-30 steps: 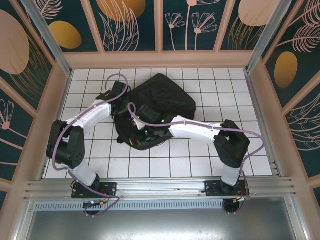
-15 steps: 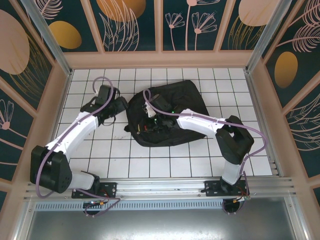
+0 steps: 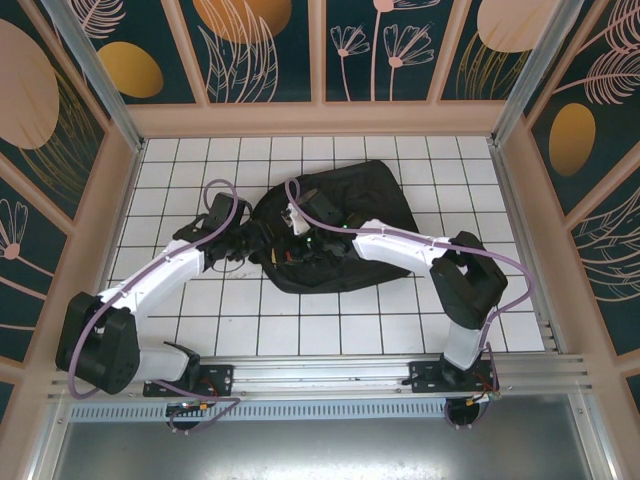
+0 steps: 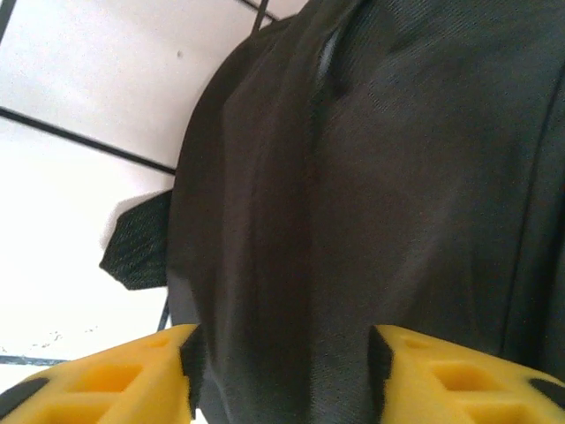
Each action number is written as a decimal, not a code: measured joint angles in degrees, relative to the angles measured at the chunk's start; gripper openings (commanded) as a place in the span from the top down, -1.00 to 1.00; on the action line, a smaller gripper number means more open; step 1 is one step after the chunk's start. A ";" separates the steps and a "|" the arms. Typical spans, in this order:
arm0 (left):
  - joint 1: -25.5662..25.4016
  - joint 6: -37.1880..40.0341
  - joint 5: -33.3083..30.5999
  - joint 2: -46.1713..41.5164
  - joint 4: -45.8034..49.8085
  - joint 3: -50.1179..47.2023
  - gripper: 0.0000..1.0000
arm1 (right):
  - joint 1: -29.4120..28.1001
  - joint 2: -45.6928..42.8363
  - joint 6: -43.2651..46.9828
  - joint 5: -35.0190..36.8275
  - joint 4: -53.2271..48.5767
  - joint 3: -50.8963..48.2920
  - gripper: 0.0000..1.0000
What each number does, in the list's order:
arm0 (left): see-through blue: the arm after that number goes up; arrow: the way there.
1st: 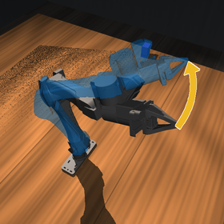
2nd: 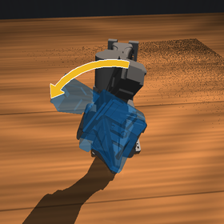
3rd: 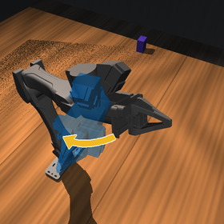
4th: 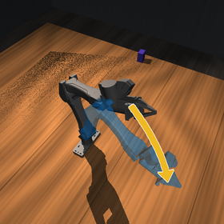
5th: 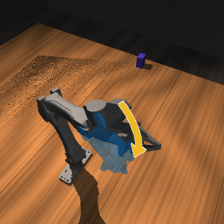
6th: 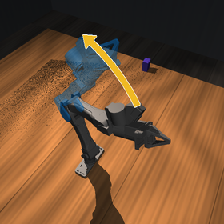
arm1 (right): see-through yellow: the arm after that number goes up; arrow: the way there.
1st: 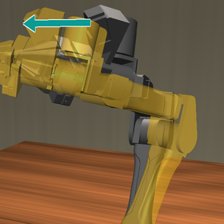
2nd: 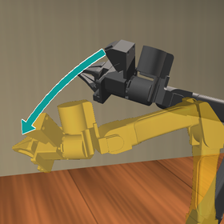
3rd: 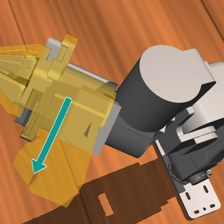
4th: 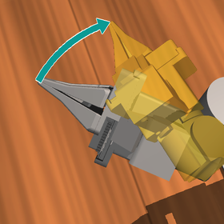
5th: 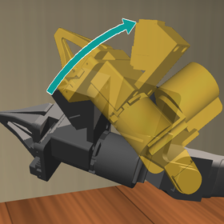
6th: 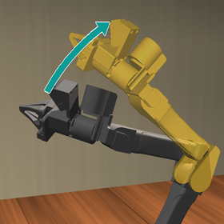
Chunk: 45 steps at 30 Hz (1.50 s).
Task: Pack the student bag
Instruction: Zip the student bag at the center of the table.
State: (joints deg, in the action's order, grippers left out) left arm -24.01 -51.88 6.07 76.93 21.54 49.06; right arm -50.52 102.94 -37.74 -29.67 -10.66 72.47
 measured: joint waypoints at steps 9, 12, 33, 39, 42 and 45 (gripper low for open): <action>-0.02 -1.25 0.48 1.27 -0.76 -0.68 1.00 | -0.85 -0.02 -0.13 0.46 0.20 -0.04 1.00; -0.07 -1.14 -1.38 1.75 -0.02 0.15 1.00 | -1.42 -0.22 0.11 1.62 -0.24 -0.35 1.00; 3.98 0.83 -3.15 1.01 2.71 0.96 1.00 | -5.86 -13.40 5.09 15.63 -9.01 -10.67 1.00; 5.29 1.46 -3.32 -0.07 2.86 -0.11 1.00 | -5.88 -16.76 5.92 18.21 -11.69 -12.85 1.00; 5.31 1.51 -2.95 -0.85 3.08 -0.39 1.00 | -5.84 -18.56 5.97 19.02 -12.13 -13.29 1.00; 5.33 1.70 -2.47 -1.57 2.97 -0.66 1.00 | -5.77 -18.91 6.29 19.54 -12.48 -13.33 1.00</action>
State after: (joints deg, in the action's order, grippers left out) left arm -18.68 -50.17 3.60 75.35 24.51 48.40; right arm -56.29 84.03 -31.44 -10.13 -23.14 59.13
